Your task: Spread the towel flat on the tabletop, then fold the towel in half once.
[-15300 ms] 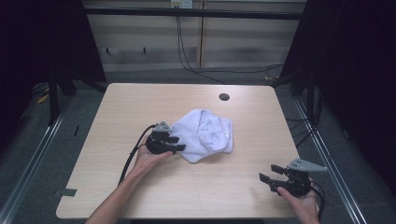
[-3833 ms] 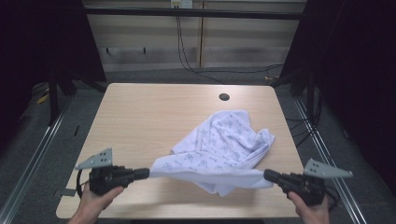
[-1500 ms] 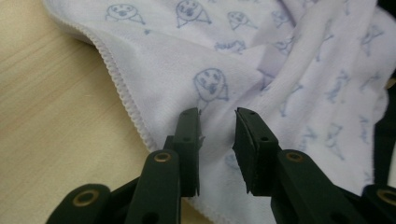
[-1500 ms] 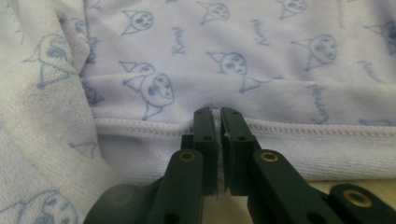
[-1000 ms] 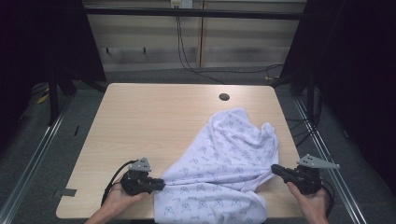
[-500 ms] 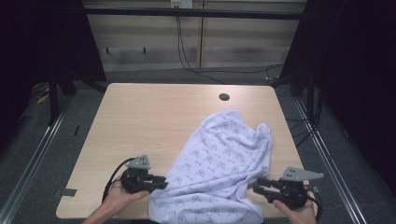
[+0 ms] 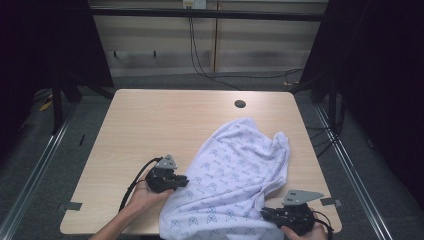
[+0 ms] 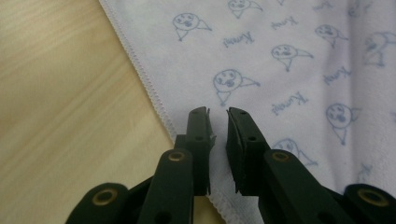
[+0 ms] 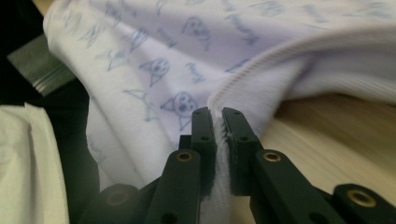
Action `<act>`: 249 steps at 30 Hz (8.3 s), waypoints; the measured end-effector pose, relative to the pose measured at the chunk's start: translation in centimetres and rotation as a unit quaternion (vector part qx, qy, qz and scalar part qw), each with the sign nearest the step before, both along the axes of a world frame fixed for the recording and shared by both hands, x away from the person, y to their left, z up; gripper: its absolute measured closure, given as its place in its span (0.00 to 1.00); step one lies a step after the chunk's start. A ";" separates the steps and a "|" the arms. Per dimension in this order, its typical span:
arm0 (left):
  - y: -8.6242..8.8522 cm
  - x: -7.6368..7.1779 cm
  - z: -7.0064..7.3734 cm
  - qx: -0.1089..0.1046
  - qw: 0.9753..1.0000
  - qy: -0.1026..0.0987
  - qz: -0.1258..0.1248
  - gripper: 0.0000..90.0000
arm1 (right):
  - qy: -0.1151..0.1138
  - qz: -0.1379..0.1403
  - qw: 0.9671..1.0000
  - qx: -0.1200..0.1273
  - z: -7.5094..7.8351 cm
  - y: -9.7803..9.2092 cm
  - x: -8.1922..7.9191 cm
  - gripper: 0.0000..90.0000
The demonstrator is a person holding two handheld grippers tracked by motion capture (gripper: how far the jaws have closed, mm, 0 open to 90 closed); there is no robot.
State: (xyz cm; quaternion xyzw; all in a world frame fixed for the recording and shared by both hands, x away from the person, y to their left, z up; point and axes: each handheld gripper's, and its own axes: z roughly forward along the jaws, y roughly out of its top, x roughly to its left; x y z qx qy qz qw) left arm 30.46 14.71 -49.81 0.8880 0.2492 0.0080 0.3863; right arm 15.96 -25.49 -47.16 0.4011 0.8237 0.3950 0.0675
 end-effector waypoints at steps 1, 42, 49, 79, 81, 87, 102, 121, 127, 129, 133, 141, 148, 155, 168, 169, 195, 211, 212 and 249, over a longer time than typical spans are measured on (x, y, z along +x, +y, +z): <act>0.4 -0.5 0.0 -0.002 1.000 0.004 0.003 0.88 | -0.007 -0.010 1.000 0.005 0.3 -0.6 -0.4 0.93; 2.7 0.8 -0.1 -0.013 0.999 0.035 0.025 0.92 | -0.003 -0.089 0.991 -0.104 -1.7 -1.6 9.9 1.00; 3.7 -2.9 0.2 -0.019 0.998 0.062 -0.021 0.84 | 0.010 -0.097 0.991 -0.090 -1.6 -4.5 4.9 0.95; 0.8 4.2 -0.6 -0.027 0.998 -0.010 0.062 0.72 | -0.028 -0.034 0.995 -0.091 -2.4 0.5 10.6 0.94; 0.5 3.7 -0.5 -0.025 0.998 -0.007 0.048 0.74 | -0.010 -0.027 0.997 -0.076 -2.3 -0.3 8.8 0.97; 0.0 -0.8 0.0 -0.007 1.000 0.023 -0.020 0.93 | 0.039 0.013 0.997 -0.061 -1.8 -1.1 3.7 0.97; 0.7 3.1 1.2 -0.076 0.996 0.026 0.040 0.83 | -0.051 -0.028 0.998 0.001 1.3 -0.8 8.5 0.81; 0.8 2.8 0.9 -0.073 0.996 0.030 0.034 0.97 | -0.026 -0.055 0.997 -0.039 -0.8 1.6 12.0 0.92; 3.9 1.1 3.1 -0.119 0.991 -0.003 0.066 0.97 | -0.079 -0.107 0.990 0.042 2.8 -2.5 10.1 0.92; 4.5 0.7 3.6 -0.138 0.988 -0.003 0.065 0.97 | -0.090 -0.115 0.988 0.047 3.6 -3.6 9.2 0.92; 4.8 -0.4 5.3 -0.162 0.984 -0.027 0.068 0.97 | -0.098 -0.106 0.988 0.062 4.2 -4.1 8.0 0.91; 5.5 2.8 11.2 -0.193 0.969 -0.101 0.119 0.97 | -0.172 -0.095 0.975 0.104 10.2 -3.3 11.4 0.91; 5.2 8.2 15.7 -0.185 0.962 -0.134 0.149 0.97 | -0.214 -0.105 0.965 0.113 15.2 -2.4 17.5 0.90; 3.9 13.9 13.0 -0.150 0.964 -0.095 0.200 0.74 | -0.181 -0.164 0.967 0.073 13.5 -3.4 24.3 0.77; 4.1 8.3 5.8 -0.116 0.983 -0.031 0.135 0.70 | -0.101 -0.126 0.987 0.026 4.9 -4.6 19.0 0.62; 3.8 7.2 5.2 -0.106 0.987 -0.026 0.120 0.71 | -0.094 -0.113 0.989 0.025 4.4 -4.4 18.1 0.65; 1.6 -2.9 0.2 0.000 0.999 0.027 -0.032 0.98 | 0.026 -0.006 0.998 -0.061 -1.9 -4.0 3.5 0.97; 4.0 -4.7 1.0 -0.033 0.996 0.069 -0.041 0.84 | 0.055 0.049 0.997 -0.023 -1.5 -3.3 1.2 0.86; 4.0 -4.2 1.1 -0.040 0.996 0.066 -0.036 0.83 | 0.040 0.042 0.998 -0.011 -1.2 -3.6 1.7 0.85; 1.0 4.5 -0.5 -0.023 0.999 0.016 0.040 0.98 | -0.027 -0.046 0.995 -0.083 -2.6 -0.3 14.0 0.93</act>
